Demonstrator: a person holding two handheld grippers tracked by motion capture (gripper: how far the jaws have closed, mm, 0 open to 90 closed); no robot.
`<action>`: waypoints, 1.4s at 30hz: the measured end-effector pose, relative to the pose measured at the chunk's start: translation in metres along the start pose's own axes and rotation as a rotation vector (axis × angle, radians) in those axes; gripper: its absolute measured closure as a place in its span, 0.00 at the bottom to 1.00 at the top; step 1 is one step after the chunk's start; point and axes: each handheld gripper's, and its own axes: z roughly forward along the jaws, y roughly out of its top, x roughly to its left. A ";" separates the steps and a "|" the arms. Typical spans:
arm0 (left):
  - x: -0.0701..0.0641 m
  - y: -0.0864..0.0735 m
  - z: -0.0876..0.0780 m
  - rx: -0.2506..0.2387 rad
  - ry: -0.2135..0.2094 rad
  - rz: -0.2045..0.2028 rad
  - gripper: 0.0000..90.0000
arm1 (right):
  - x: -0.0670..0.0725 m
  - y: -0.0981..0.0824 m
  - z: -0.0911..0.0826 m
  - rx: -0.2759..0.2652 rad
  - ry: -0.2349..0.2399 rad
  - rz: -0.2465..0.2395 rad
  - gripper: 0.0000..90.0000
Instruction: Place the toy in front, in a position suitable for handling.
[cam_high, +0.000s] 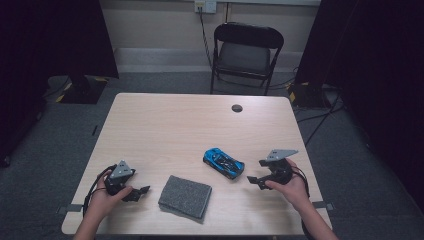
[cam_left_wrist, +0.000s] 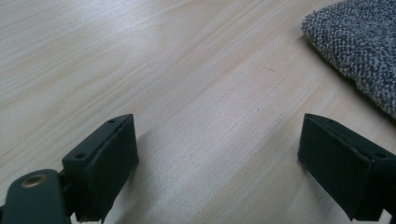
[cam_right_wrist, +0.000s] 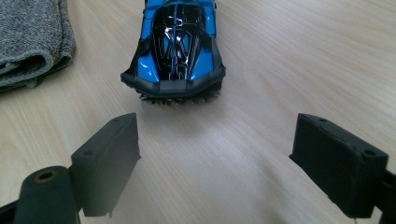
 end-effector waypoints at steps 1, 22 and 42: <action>0.000 0.000 0.000 0.000 0.000 0.001 0.13 | 0.001 0.002 0.002 0.005 -0.003 -0.001 0.15; 0.000 0.000 0.000 0.001 0.002 -0.001 0.13 | 0.015 0.042 0.026 -0.015 0.030 -0.027 0.15; 0.000 0.000 0.000 0.001 0.001 0.003 0.12 | 0.021 0.063 0.066 0.008 0.028 -0.015 0.15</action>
